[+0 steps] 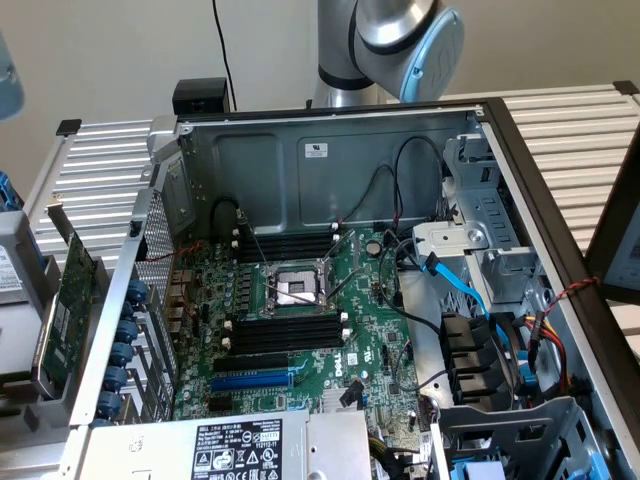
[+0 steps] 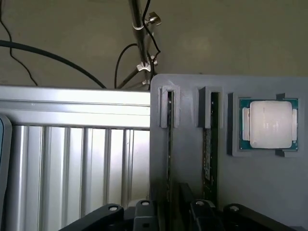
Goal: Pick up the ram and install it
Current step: 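Pick up the ram and move it above insertion slot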
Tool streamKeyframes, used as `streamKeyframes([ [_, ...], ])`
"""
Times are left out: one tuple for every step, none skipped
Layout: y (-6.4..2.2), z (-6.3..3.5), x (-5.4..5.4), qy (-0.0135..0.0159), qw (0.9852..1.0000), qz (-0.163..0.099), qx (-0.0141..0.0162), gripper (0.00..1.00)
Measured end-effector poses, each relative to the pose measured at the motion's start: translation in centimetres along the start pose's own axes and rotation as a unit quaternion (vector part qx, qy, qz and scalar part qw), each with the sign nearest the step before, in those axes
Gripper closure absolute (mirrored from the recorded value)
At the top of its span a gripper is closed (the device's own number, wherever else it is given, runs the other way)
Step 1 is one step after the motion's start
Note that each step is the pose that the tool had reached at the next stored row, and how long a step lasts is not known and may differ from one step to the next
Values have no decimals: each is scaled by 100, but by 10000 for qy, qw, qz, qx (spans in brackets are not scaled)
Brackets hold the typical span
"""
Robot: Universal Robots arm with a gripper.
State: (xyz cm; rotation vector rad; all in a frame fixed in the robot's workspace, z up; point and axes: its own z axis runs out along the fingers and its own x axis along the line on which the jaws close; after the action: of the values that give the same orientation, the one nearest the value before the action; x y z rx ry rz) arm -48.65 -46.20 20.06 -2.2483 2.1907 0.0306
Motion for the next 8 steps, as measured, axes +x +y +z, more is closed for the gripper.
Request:
streamKeyframes([
  [1, 0, -1, 0, 10000, 1, -1, 70],
  [1, 0, -1, 0, 10000, 1, -1, 76],
  [1, 0, -1, 0, 10000, 1, -2, 82],
  [2, -1, 0, -1, 10000, 1, -2, 88],
  [3, -8, 0, 0, 10000, 1, -2, 88],
  [4, -30, 0, 0, 10000, 2, -4, 88],
  [4, -69, 0, 0, 10000, 2, -5, 88],
  [3, -115, 0, 0, 10000, 1, -5, 88],
])
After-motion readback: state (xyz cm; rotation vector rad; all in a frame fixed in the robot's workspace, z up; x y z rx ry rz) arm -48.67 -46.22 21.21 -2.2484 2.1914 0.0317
